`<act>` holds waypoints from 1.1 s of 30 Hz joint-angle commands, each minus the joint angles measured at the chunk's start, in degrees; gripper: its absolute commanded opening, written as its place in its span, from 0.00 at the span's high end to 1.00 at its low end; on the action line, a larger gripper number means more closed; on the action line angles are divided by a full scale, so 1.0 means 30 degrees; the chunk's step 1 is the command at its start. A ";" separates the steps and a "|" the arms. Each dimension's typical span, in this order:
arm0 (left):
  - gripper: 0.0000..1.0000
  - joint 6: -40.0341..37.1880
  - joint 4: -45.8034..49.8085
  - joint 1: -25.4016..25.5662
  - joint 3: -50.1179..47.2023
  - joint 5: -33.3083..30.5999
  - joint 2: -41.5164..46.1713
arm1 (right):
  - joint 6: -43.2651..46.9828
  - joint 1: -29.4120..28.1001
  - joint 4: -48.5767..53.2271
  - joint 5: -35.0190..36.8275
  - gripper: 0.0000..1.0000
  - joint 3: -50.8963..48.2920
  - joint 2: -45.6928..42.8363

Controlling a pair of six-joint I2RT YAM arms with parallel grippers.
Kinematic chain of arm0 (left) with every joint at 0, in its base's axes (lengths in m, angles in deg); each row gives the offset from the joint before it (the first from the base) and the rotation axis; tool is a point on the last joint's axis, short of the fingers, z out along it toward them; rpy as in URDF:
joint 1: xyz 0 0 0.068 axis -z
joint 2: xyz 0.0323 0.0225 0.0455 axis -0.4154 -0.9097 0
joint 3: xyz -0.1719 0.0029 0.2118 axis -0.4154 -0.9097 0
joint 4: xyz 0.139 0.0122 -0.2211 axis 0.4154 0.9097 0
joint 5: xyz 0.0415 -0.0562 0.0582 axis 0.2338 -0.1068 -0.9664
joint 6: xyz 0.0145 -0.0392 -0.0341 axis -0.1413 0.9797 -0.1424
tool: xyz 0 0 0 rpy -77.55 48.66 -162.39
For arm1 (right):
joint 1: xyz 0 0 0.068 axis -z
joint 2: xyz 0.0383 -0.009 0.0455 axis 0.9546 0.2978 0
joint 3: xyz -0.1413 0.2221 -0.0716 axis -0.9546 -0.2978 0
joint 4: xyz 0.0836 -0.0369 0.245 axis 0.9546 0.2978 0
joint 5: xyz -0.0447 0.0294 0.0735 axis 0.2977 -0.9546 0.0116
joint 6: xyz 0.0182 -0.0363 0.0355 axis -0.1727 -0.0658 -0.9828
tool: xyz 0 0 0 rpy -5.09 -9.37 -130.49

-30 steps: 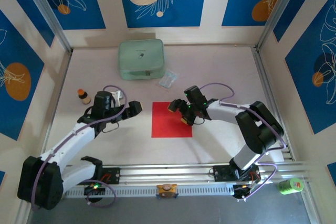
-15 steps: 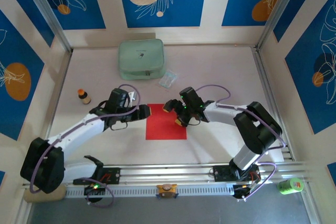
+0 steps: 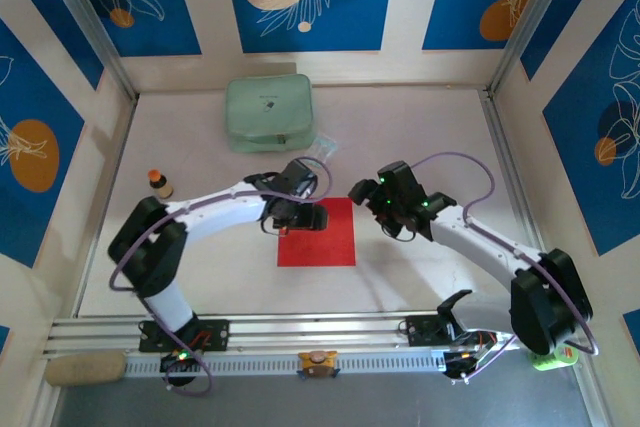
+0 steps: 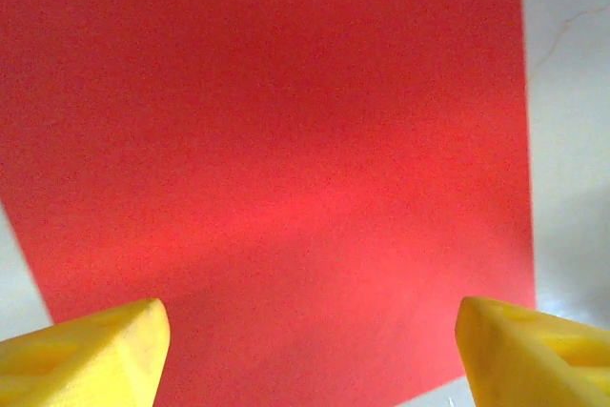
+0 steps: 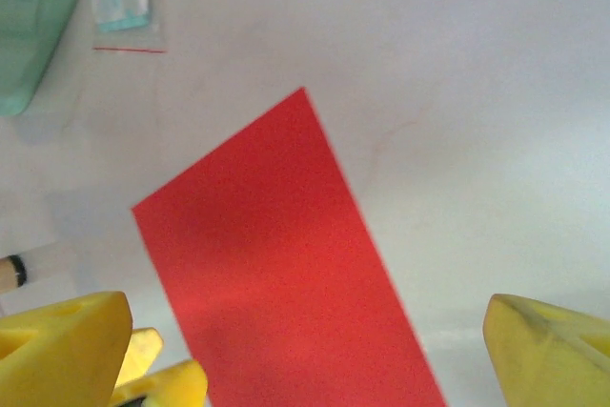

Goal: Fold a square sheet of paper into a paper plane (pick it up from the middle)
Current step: Fold the paper at the center of the table.

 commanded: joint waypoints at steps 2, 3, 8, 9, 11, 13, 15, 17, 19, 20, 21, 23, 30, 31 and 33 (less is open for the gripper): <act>0.19 0.0748 0.3572 0.0627 0.2072 -0.1675 -0.1888 | 0.1064 0.0978 0.1268 0.0386 0.03 -0.1147 -0.1468; 0.18 0.0843 0.3863 0.0713 0.2475 -0.1733 -0.2267 | 0.1305 0.1219 0.1112 0.0054 0.03 -0.1337 -0.1682; 0.11 0.1267 0.4844 0.0847 0.3936 -0.2113 -0.3688 | 0.2383 0.1912 0.0540 -0.1466 0.01 -0.1782 -0.2225; 0.11 0.1351 0.4966 0.0861 0.4121 -0.2140 -0.3894 | 0.2517 0.1942 0.0480 -0.1652 0.01 -0.1783 -0.2199; 0.11 0.1640 0.5148 0.0900 0.4550 -0.2064 -0.4450 | 0.2615 0.2000 0.0414 -0.1954 0.01 -0.1781 -0.2079; 0.10 0.1920 0.5239 0.0963 0.4929 -0.1890 -0.4850 | 0.2665 0.2070 0.0319 -0.2257 0.01 -0.1760 -0.1863; 0.09 0.2168 0.5279 0.1109 0.5286 -0.1851 -0.5184 | 0.2604 0.2091 0.0318 -0.2378 0.01 -0.1721 -0.1666; 0.09 0.2612 0.5488 0.1152 0.5663 -0.1844 -0.5511 | 0.2588 0.2103 0.0234 -0.2447 0.01 -0.1695 -0.1485; 0.08 0.3096 0.5815 0.1139 0.6000 -0.1895 -0.5835 | 0.2616 0.2103 0.0201 -0.2537 0.01 -0.1640 -0.1306; 0.08 0.3268 0.5944 0.1191 0.6248 -0.1951 -0.5980 | 0.2617 0.2103 0.0208 -0.2592 0.01 -0.1630 -0.1219; 0.07 0.3405 0.6036 0.1238 0.6388 -0.1964 -0.6098 | 0.2615 0.2103 0.0172 -0.2612 0.01 -0.1582 -0.1157; 0.07 0.3771 0.6107 0.1365 0.6628 -0.2083 -0.6281 | 0.2589 0.2132 0.0172 -0.2626 0.01 -0.1577 -0.1003; 0.07 0.4545 0.6653 0.1605 0.7032 -0.2582 -0.6918 | 0.2515 0.2337 0.0172 -0.2861 0.01 -0.1579 -0.0676; 0.07 0.4569 0.6657 0.1630 0.7067 -0.2583 -0.7051 | 0.2515 0.2366 0.0172 -0.2888 0.01 -0.1550 -0.0645; 0.07 0.4567 0.6770 0.1712 0.7128 -0.2699 -0.7290 | 0.2527 0.2411 0.0172 -0.2941 0.01 -0.1549 -0.0594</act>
